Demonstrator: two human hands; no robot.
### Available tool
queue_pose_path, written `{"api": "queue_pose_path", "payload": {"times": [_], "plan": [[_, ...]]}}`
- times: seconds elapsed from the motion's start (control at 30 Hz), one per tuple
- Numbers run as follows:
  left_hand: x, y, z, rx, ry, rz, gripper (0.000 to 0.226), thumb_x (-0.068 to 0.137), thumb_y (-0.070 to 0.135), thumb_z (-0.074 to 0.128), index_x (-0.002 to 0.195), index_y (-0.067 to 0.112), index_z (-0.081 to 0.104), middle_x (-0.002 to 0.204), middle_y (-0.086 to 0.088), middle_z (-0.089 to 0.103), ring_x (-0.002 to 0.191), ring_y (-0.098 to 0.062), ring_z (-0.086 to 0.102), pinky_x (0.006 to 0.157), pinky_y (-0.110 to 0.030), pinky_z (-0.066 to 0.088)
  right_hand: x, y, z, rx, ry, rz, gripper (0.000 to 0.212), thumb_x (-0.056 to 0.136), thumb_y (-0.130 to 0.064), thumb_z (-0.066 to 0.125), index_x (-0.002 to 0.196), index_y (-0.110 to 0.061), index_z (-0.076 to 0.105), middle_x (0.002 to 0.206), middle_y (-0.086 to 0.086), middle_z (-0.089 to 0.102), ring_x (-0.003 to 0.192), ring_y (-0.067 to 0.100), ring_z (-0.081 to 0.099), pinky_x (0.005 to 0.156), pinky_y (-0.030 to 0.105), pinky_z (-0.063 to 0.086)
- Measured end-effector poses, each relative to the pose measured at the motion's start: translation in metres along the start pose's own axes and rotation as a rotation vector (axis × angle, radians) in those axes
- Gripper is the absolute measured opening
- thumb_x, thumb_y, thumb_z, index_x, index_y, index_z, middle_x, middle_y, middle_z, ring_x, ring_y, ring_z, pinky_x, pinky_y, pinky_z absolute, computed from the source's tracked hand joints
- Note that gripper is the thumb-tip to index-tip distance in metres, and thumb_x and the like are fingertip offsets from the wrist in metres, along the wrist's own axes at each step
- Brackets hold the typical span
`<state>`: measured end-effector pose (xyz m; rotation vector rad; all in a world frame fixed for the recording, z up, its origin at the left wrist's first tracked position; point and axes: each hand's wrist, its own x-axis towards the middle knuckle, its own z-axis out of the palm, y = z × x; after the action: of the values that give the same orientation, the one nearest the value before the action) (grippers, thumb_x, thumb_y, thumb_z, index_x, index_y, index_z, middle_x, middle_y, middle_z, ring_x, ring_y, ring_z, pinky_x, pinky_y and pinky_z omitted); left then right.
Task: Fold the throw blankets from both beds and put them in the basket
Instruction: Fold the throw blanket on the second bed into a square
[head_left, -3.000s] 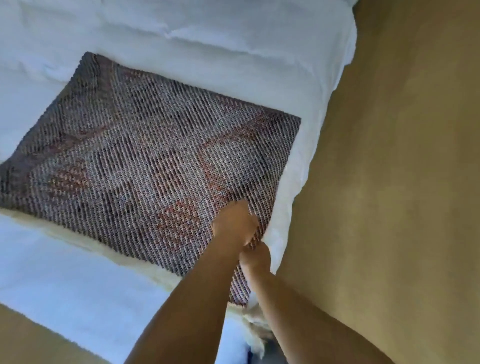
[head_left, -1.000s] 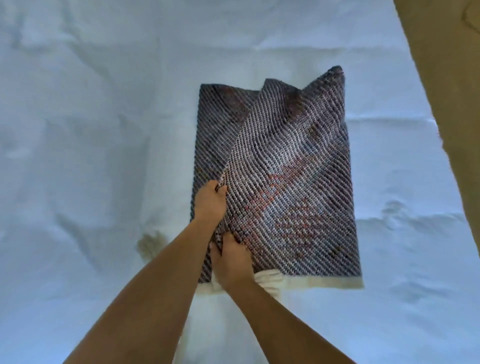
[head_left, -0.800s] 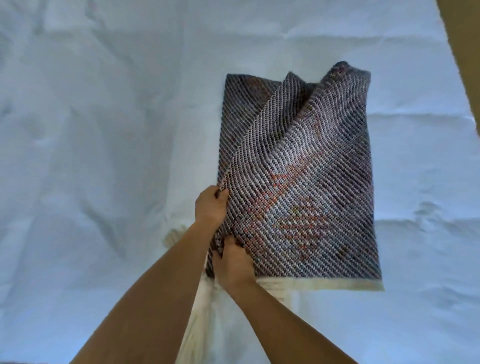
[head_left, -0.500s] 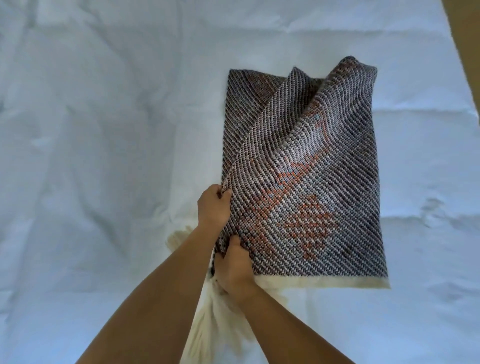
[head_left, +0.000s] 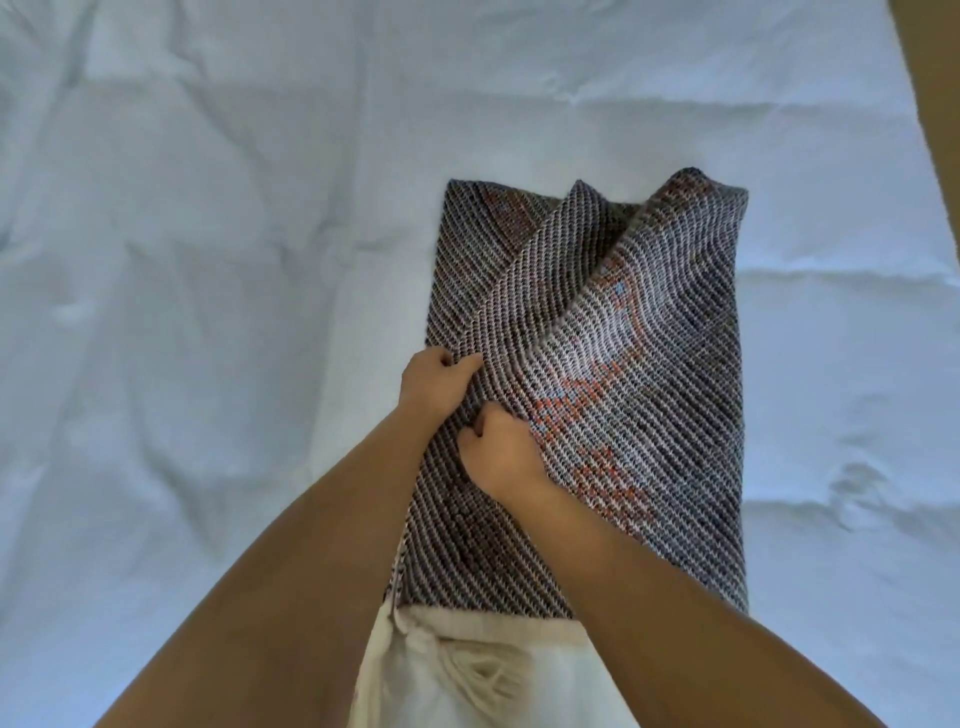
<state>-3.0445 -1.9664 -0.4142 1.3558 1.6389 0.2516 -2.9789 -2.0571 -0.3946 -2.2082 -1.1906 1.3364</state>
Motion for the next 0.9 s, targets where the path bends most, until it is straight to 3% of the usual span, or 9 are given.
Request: {"api": "queue_pose_path", "payload": {"times": [0.13,0.23,0.33,0.47,0.63,0.77,0.9], "plan": [[0.03,0.034,0.001,0.062,-0.054,0.062,0.035,0.083,0.038,0.065,0.063,0.014,0.049,0.067,-0.002,0.052,0.07,-0.02,0.051,0.069,-0.033,0.042,0.035,-0.006,-0.038,-0.048,0.002,-0.054,0.012,0.09,-0.017,0.047,0.083,-0.009,0.042,0.079,0.012,0.054,0.073,0.027,0.051,0.063,0.033,0.04],[0.056,0.056,0.005,0.072,-0.084,0.114,0.029,0.08,0.038,0.068,0.076,0.01,0.061,0.071,0.0,0.056,0.072,-0.017,0.053,0.075,-0.035,0.044,0.061,-0.008,-0.062,-0.11,0.002,-0.065,0.012,0.091,-0.02,0.046,0.084,-0.012,0.042,0.07,0.002,0.046,0.069,0.026,0.048,0.059,0.032,0.036],[0.079,0.077,0.014,0.064,-0.116,0.145,0.028,0.08,0.039,0.069,0.086,0.012,0.063,0.077,0.006,0.057,0.074,-0.011,0.053,0.073,-0.028,0.04,0.088,-0.012,-0.087,-0.18,0.072,-0.06,0.01,0.09,-0.023,0.046,0.086,-0.014,0.043,0.07,0.001,0.049,0.067,0.026,0.05,0.053,0.029,0.034],[0.099,0.101,0.026,-0.158,-0.235,0.076,0.011,0.086,0.019,0.065,0.08,0.01,0.062,0.075,-0.001,0.061,0.07,-0.015,0.056,0.062,-0.017,0.047,0.116,-0.021,-0.11,-0.138,0.154,-0.026,0.009,0.091,-0.02,0.046,0.089,-0.012,0.043,0.083,0.009,0.054,0.07,0.027,0.051,0.059,0.031,0.037],[0.131,0.087,-0.007,-0.418,0.145,-0.077,0.018,0.092,0.015,0.052,0.106,0.006,0.061,0.101,-0.004,0.06,0.09,-0.016,0.055,0.086,-0.027,0.043,0.144,-0.038,-0.127,-0.157,0.239,-0.017,0.02,0.092,-0.019,0.047,0.105,-0.004,0.049,0.105,0.016,0.057,0.086,0.029,0.055,0.072,0.036,0.046],[0.146,0.067,-0.01,-0.296,0.256,-0.114,0.021,0.094,0.014,0.045,0.109,0.004,0.057,0.095,-0.002,0.059,0.09,-0.018,0.054,0.08,-0.026,0.04,0.16,-0.037,-0.138,-0.256,0.286,-0.032,0.033,0.092,-0.021,0.047,0.12,-0.005,0.049,0.125,0.015,0.048,0.114,0.03,0.047,0.098,0.042,0.042],[0.155,0.074,0.0,-0.083,0.195,-0.097,0.023,0.085,0.017,0.044,0.1,0.004,0.056,0.077,0.0,0.051,0.064,-0.015,0.049,0.055,-0.024,0.036,0.168,-0.019,-0.15,-0.402,0.264,-0.033,0.042,0.094,-0.025,0.047,0.132,-0.007,0.043,0.138,0.014,0.038,0.129,0.031,0.034,0.107,0.043,0.032]]}}
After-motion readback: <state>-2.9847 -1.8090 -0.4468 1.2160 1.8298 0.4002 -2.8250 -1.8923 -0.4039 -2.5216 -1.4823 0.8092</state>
